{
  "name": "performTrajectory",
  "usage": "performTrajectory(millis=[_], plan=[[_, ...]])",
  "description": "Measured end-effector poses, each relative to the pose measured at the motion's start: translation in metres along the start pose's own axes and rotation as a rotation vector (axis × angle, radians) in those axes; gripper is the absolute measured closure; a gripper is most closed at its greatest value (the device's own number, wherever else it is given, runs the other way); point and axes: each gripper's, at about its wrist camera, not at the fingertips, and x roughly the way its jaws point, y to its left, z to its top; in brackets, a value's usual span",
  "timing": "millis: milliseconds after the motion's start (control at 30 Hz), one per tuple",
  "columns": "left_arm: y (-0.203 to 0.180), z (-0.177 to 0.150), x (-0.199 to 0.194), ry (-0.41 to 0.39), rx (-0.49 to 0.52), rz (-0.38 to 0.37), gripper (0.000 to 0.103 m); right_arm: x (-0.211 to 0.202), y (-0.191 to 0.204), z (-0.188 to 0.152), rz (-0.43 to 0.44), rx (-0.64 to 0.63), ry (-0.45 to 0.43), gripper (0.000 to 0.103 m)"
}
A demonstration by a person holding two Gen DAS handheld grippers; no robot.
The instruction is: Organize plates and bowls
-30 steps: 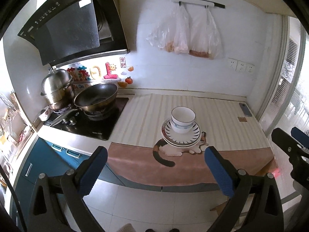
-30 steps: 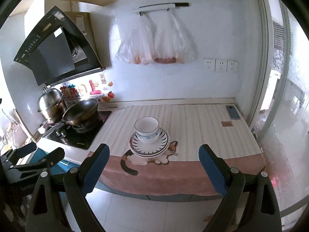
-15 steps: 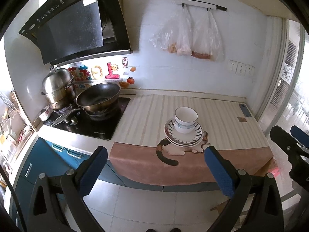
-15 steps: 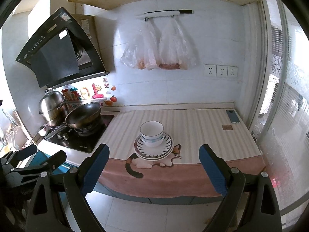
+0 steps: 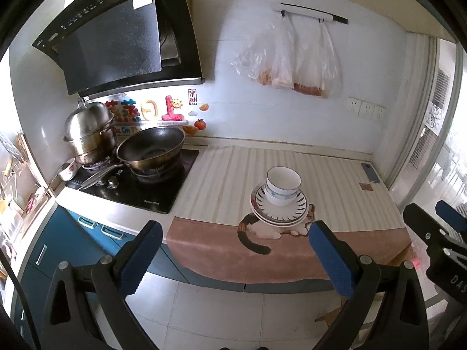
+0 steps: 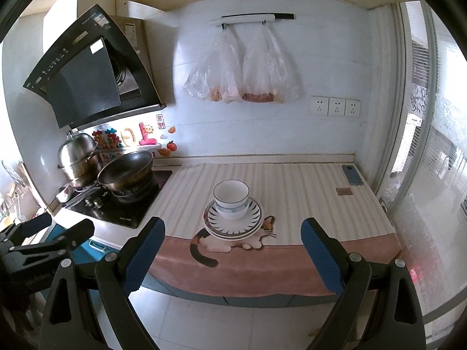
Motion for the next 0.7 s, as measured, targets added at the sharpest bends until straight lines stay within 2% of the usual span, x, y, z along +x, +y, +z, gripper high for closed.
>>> performTrajectory(millis=[500,700], plan=[[-0.0008,0.0016,0.0004,0.003,-0.002,-0.004,0.0,0.0063,-0.0013,-0.0018,0.005,0.003,0.013,0.006],[-0.0013,0.0036,0.0008,-0.008,0.025,0.02,0.0,0.0079,-0.002,-0.0008,0.002,0.005,0.012,0.006]])
